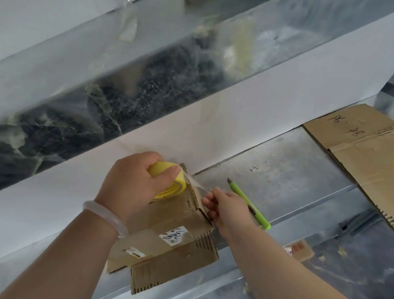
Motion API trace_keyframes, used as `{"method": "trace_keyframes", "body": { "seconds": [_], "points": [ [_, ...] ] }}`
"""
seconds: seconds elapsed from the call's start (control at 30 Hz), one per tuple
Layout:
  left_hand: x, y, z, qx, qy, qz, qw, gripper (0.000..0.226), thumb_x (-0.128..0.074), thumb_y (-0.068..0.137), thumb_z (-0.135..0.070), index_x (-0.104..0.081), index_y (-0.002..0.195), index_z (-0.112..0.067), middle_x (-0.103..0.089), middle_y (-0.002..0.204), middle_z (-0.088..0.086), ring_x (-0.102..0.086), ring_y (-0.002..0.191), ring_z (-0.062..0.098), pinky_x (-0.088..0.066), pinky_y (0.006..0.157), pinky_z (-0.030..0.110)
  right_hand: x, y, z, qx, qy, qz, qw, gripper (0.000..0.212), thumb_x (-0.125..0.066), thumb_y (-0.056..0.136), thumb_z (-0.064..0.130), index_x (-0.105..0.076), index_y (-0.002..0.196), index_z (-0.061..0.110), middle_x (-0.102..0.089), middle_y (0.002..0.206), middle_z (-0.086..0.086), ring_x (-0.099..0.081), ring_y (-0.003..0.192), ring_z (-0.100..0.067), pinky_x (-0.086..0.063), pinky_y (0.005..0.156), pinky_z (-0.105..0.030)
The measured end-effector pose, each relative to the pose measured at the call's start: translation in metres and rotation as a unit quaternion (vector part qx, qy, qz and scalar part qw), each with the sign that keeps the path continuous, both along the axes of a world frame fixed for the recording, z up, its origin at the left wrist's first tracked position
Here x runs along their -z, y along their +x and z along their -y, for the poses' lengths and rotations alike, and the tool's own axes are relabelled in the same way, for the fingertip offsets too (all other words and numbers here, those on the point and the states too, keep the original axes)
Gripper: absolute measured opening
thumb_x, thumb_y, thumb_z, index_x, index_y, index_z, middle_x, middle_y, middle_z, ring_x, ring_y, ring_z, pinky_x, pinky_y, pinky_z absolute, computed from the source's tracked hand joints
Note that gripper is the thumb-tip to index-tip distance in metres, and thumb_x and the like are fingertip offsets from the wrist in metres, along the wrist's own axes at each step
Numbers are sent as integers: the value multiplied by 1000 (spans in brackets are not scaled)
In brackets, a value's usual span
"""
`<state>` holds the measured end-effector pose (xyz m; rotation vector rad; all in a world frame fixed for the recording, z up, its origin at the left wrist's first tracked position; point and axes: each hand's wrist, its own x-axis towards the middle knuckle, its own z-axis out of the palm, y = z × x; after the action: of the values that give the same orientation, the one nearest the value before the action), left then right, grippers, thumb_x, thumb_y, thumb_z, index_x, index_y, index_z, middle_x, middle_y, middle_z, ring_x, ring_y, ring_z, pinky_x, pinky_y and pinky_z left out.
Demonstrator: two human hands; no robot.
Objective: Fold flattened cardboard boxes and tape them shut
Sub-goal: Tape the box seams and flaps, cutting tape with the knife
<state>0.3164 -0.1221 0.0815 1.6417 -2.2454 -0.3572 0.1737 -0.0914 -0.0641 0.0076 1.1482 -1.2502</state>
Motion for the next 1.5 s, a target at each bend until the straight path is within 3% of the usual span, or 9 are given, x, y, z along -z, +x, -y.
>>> {"method": "trace_keyframes", "body": {
  "seconds": [0.53,0.6,0.7,1.07,1.1,1.17,1.23,1.33,1.5],
  "points": [
    [5,3,6,4,-3,5,1000,39,-53,67,-66,-61,70,-29,-60,72,-16,-55,69,6,-41,55,25,27,23,-10,-32,-51,-267,962,12,-70,90,32,-70,78,28,-70,76,9,-66,78,-12,-49,65,-22],
    [5,2,6,4,-5,5,1000,46,-48,62,-72,-61,70,-29,-60,70,-13,-55,68,7,-43,56,25,26,19,-10,-40,-57,-278,958,6,-71,89,32,-66,91,28,-67,79,8,-64,78,-12,-44,62,-19],
    [5,2,7,-1,-5,7,1000,50,-45,60,-74,-62,71,-28,-60,65,-8,-55,66,7,-43,57,27,29,9,-6,-70,-46,-286,955,40,-75,85,34,-49,116,33,-59,83,4,-60,76,-10,-42,60,-19],
    [4,0,5,-3,2,8,1000,39,-54,68,-64,-61,70,-26,-58,63,-4,-55,64,10,-45,59,31,24,8,-7,-109,-38,-273,955,48,-50,100,14,-45,145,29,-62,106,8,-56,72,-5,-43,53,-11],
    [3,0,4,-1,2,9,1000,37,-54,69,-62,-61,70,-26,-58,63,-4,-55,64,10,-45,58,31,23,9,-13,-78,-41,-267,960,48,-46,100,10,-46,145,29,-61,118,8,-58,76,-5,-46,57,-8],
    [3,1,5,6,3,11,1000,35,-54,71,-62,-59,68,-28,-59,67,-8,-54,66,9,-43,56,30,23,15,-28,-8,-85,-298,951,44,-43,103,15,-47,143,30,-50,140,11,-58,108,-3,-47,92,-14],
    [3,1,5,9,2,11,1000,34,-53,71,-62,-59,68,-28,-59,69,-13,-54,68,7,-42,55,28,18,23,-42,-10,-187,-299,936,43,-39,103,34,-41,145,35,-40,149,20,-36,135,6,-28,114,-21],
    [5,2,7,8,4,9,1000,37,-52,71,-63,-60,69,-27,-59,66,-10,-55,65,7,-41,55,27,14,32,-49,-125,-277,-269,914,52,-32,94,52,-26,145,44,-30,153,25,-23,139,15,-19,116,-14],
    [6,1,5,8,2,11,1000,36,-51,72,-63,-60,69,-28,-58,63,-6,-55,65,6,-41,55,26,16,16,-49,-245,-241,-286,895,64,-24,93,67,-13,151,40,-19,150,27,-16,139,12,-12,109,-6]
  ]
}}
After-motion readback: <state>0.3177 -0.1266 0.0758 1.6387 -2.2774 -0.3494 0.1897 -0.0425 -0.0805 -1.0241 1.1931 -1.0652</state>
